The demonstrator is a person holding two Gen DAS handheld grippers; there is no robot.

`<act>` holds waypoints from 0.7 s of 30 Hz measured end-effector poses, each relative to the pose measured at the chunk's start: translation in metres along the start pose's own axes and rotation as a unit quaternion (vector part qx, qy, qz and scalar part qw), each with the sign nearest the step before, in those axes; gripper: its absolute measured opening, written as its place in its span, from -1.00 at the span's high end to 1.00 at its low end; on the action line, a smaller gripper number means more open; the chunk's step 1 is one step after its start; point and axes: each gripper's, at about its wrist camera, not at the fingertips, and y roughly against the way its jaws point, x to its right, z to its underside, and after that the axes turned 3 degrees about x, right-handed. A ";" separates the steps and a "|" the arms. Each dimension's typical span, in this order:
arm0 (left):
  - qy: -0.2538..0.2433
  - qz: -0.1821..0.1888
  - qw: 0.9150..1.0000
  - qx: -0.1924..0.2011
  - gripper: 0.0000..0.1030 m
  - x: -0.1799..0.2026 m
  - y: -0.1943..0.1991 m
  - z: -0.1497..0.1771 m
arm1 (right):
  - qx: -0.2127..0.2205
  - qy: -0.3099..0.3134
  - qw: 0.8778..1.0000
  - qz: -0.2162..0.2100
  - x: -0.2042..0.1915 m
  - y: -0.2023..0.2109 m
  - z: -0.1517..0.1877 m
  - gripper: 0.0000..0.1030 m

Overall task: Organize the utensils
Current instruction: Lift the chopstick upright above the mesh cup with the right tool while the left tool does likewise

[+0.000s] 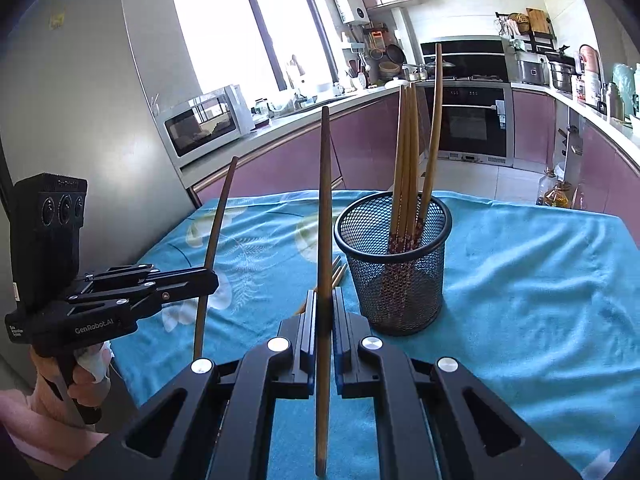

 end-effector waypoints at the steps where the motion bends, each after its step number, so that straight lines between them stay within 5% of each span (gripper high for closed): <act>1: 0.000 0.000 1.000 0.002 0.86 0.000 0.001 -0.001 | 0.001 0.000 1.000 0.000 0.000 0.000 0.000 0.88; 21: 0.003 0.019 0.999 0.027 0.86 0.005 0.012 -0.018 | 0.036 -0.007 0.999 0.004 0.011 0.015 -0.019 0.88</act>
